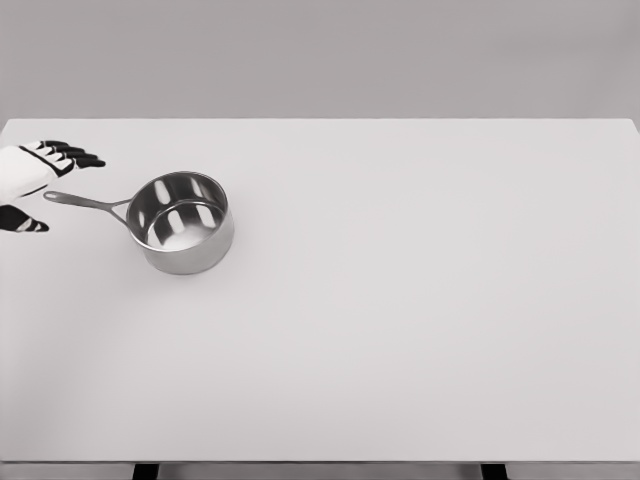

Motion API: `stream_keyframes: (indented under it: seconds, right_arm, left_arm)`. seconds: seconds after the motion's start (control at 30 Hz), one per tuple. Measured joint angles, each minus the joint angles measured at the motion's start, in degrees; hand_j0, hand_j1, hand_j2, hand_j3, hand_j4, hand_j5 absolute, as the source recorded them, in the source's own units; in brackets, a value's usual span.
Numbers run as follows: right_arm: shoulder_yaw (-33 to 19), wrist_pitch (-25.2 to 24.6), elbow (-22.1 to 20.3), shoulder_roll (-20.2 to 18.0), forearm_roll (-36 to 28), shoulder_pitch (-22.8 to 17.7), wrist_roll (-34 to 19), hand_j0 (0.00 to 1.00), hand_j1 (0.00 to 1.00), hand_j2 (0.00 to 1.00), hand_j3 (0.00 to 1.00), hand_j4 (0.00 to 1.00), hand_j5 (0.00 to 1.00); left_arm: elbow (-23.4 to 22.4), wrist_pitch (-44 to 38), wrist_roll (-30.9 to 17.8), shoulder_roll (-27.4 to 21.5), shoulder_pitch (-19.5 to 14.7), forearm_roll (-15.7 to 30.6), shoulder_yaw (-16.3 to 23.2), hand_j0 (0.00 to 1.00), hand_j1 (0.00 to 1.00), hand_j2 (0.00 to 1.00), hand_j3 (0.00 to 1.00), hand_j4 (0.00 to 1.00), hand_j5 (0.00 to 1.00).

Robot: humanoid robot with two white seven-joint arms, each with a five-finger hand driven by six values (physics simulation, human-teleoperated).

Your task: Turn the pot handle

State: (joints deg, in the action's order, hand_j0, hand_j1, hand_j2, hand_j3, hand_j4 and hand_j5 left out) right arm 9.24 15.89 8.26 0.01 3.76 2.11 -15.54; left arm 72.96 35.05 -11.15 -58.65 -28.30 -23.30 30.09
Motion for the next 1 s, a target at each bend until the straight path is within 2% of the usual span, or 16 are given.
stream_keyframes:
  seconds: [0.13,0.23,0.47,1.0]
  right_arm:
    - [0.0,0.0,0.0,0.0,0.0,0.0,0.0,1.0,1.0,1.0,1.0,1.0,1.0]
    - [0.0,0.0,0.0,0.0,0.0,0.0,0.0,1.0,1.0,1.0,1.0,1.0,1.0]
    - [0.0,0.0,0.0,0.0,0.0,0.0,0.0,1.0,1.0,1.0,1.0,1.0,1.0]
    - [0.0,0.0,0.0,0.0,0.0,0.0,0.0,1.0,1.0,1.0,1.0,1.0,1.0]
  left_arm:
    - [-3.3,0.0,-0.1,2.3,-2.4,-1.3,0.7,1.0,1.0,1.0,1.0,1.0,1.0]
    - [-5.7,0.0,-0.2,3.7,-4.4,-2.2,2.6,1.0,1.0,1.0,1.0,1.0,1.0]
    - [-7.2,0.0,-0.1,4.5,-3.8,-2.8,5.4,1.0,1.0,1.0,1.0,1.0,1.0]
    - [-6.8,0.0,0.2,1.9,-2.2,-2.5,5.8,1.0,1.0,1.0,1.0,1.0,1.0]
